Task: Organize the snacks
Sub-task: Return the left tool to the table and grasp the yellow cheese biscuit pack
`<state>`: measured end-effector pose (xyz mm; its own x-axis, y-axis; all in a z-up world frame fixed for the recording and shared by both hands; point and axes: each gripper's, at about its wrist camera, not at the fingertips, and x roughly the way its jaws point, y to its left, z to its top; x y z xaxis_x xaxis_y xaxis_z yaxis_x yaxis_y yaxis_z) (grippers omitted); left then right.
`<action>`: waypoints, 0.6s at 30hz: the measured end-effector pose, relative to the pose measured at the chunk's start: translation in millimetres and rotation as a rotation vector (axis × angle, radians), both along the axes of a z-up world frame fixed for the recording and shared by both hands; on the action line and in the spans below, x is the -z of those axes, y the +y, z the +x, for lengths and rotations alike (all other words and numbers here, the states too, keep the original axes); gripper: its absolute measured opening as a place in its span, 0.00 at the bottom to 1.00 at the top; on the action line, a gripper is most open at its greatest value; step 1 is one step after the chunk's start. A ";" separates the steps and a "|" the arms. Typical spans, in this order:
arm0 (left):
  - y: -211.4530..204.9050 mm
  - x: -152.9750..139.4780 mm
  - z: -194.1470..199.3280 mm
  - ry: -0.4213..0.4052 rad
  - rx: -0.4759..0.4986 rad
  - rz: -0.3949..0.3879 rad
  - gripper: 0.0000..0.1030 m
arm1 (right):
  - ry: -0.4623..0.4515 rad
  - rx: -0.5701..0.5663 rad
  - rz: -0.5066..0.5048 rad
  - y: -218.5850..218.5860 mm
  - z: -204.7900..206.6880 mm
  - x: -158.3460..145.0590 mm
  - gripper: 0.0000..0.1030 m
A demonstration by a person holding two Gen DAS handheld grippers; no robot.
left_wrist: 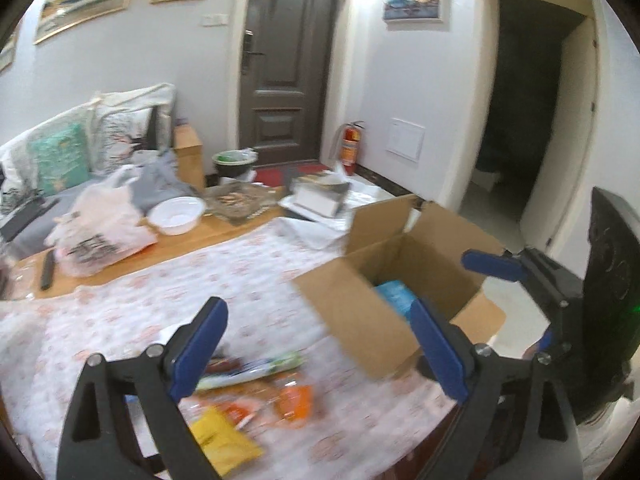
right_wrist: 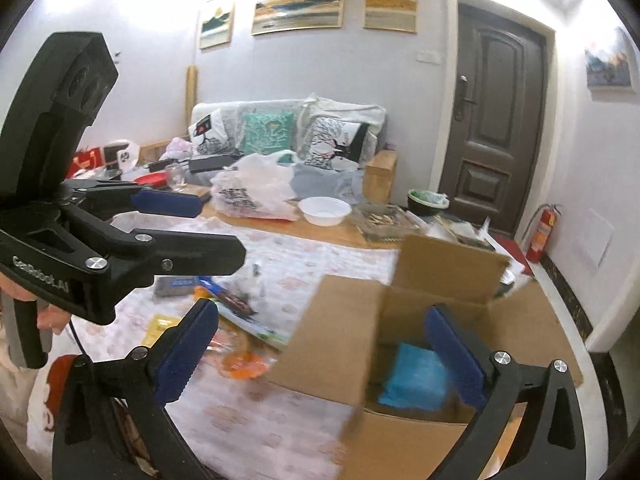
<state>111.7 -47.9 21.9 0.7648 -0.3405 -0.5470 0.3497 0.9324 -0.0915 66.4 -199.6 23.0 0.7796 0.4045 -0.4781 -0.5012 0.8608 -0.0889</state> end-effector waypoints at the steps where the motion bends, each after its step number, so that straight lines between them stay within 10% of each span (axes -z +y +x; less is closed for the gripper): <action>1: 8.8 1.5 -3.1 -0.005 -0.013 0.004 0.91 | -0.003 -0.004 -0.002 7.7 -3.0 -0.5 1.00; 18: 153.2 109.0 -17.0 0.147 -0.132 -0.093 0.93 | 0.218 -0.205 -0.118 148.4 -1.5 86.5 0.99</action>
<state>94.7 105.3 -87.1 0.7206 -0.2966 -0.6267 0.2017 0.9544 -0.2199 64.9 -51.2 -63.4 0.5612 0.4746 -0.6781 -0.6814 0.7300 -0.0530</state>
